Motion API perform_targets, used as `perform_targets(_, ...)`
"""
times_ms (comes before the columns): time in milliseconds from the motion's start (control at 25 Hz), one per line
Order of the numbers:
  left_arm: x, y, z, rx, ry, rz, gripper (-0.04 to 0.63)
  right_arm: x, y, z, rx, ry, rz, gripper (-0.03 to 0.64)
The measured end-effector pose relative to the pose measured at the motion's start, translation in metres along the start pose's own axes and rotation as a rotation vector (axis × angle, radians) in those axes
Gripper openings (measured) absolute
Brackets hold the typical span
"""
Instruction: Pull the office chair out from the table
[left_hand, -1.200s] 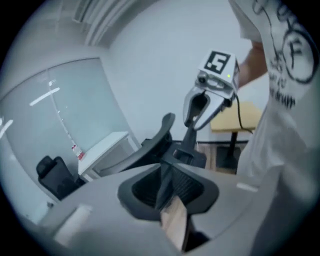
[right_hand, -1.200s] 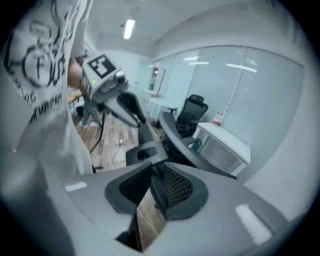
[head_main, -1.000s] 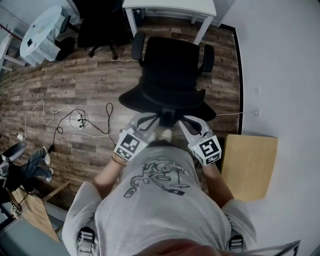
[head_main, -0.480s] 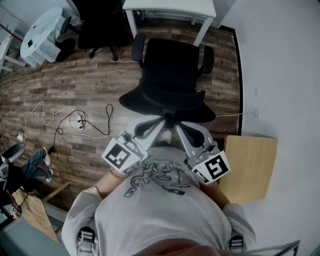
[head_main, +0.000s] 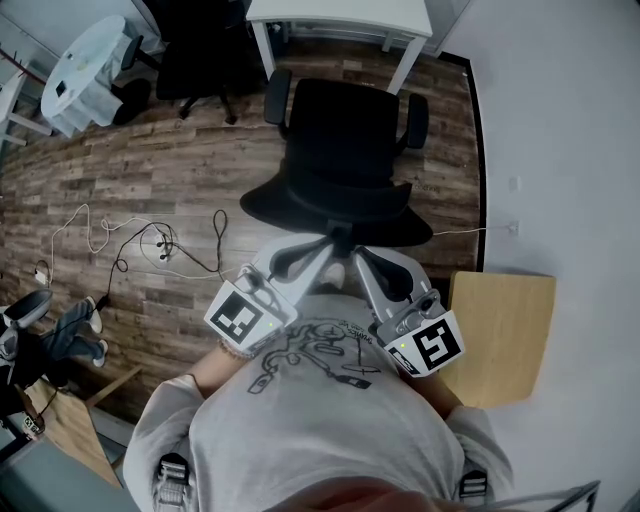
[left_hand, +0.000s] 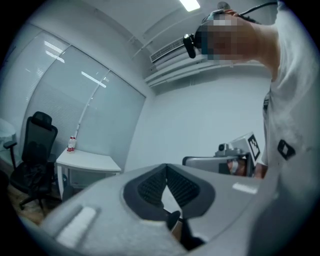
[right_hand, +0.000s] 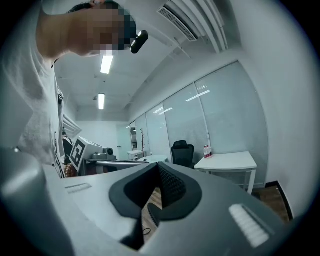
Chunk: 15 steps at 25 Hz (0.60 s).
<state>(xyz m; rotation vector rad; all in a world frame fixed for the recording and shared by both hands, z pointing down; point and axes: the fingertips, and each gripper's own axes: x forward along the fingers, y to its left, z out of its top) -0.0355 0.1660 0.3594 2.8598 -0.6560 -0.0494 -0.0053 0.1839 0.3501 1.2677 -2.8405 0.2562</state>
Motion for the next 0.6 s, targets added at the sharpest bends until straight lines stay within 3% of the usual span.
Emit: perform_targets(600, 0.0043, 0.0081, -0.0024, -0.007, 0.013, -0.011, 0.002, 0.0100, -0.0070, -0.0041, -0.004, 0.020, -0.009, 0.008)
